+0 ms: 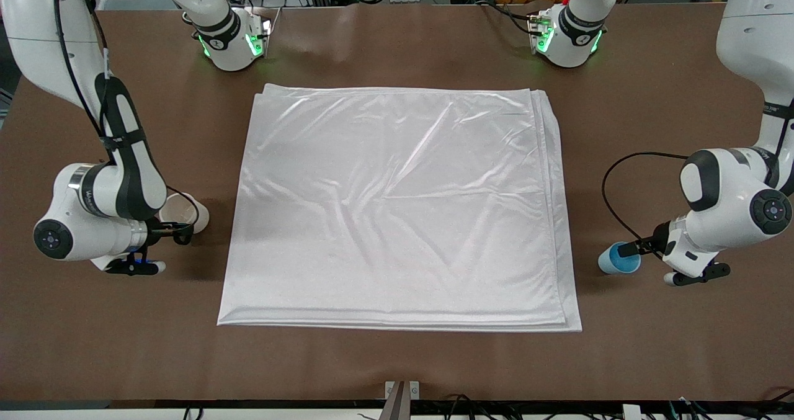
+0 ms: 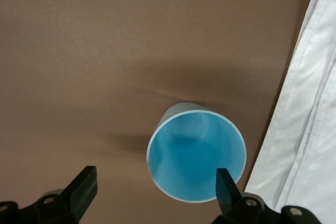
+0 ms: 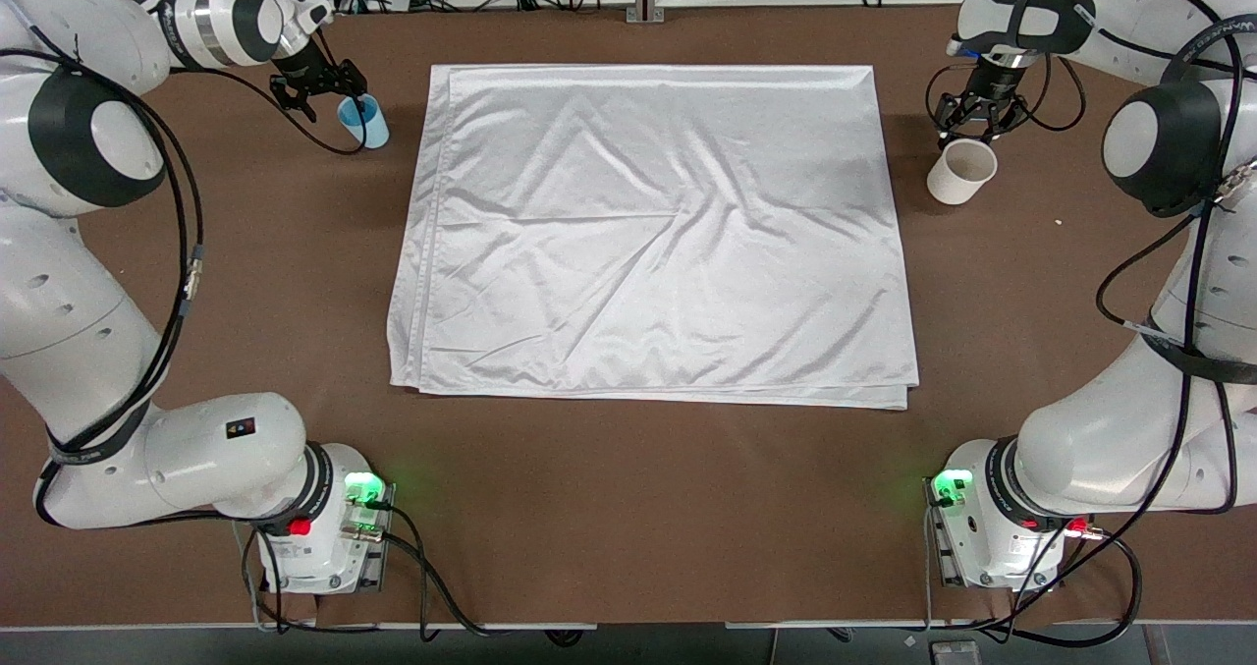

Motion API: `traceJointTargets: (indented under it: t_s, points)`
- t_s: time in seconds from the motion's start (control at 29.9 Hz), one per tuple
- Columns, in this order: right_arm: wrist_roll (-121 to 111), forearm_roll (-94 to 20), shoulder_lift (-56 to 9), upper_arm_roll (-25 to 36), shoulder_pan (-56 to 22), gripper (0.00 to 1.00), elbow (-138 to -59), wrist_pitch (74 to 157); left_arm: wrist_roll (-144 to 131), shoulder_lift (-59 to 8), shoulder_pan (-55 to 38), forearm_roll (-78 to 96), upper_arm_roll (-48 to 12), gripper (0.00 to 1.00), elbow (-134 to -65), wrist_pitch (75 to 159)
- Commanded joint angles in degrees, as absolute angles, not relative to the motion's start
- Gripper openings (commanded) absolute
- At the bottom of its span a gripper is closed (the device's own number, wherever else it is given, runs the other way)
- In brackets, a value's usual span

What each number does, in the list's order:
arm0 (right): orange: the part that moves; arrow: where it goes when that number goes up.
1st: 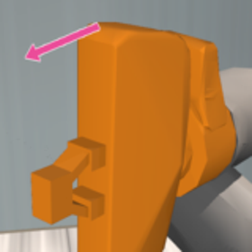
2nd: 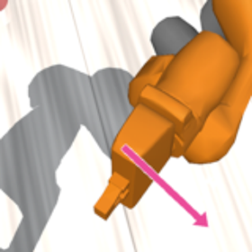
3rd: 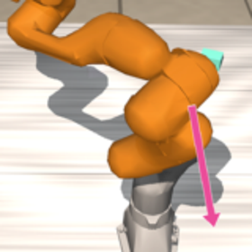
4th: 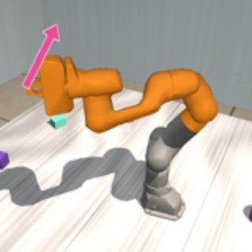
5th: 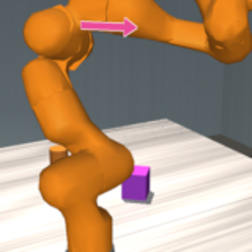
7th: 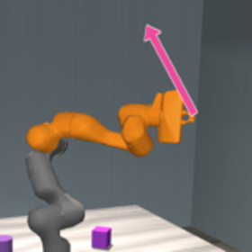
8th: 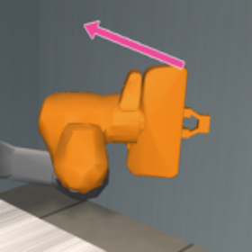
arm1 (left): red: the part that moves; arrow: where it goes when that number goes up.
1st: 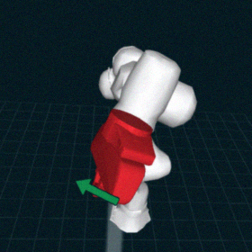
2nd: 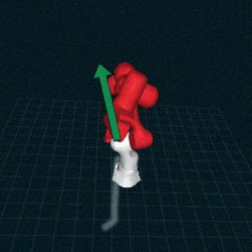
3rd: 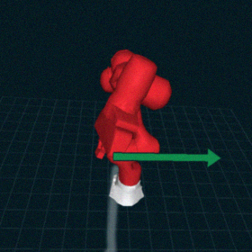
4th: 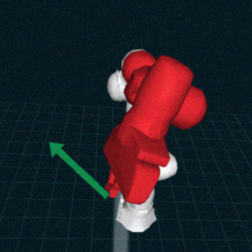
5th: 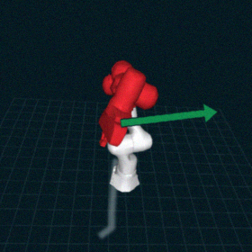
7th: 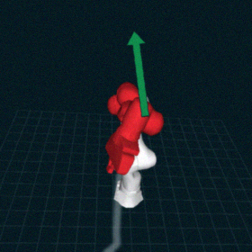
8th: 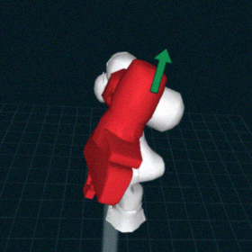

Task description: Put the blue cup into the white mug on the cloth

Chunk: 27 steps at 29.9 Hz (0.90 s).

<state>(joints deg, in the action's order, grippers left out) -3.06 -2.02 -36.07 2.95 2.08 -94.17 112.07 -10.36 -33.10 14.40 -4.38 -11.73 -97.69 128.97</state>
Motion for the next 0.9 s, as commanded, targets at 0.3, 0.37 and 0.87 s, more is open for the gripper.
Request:
traceJointTargets:
  t_s: [0.3, 0.37, 0.87]
  points:
    - [-3.96, -2.9, -36.65, 2.72, 2.46, 0.05, -93.43, 111.62, -9.93, -35.77, 15.29, -5.8, -11.95, 1.0, -97.38, 132.89]
    - [-3.96, -3.43, -36.65, 2.72, 2.46, 0.03, -93.34, 111.53, -9.93, -36.03, 15.29, -5.8, -11.95, 1.0, -97.38, 133.07]
    - [3.59, -9.14, -35.86, 2.64, -0.08, 0.04, -92.99, 108.02, -9.93, -37.18, 15.29, -5.8, -11.95, 0.51, -97.56, 135.0]
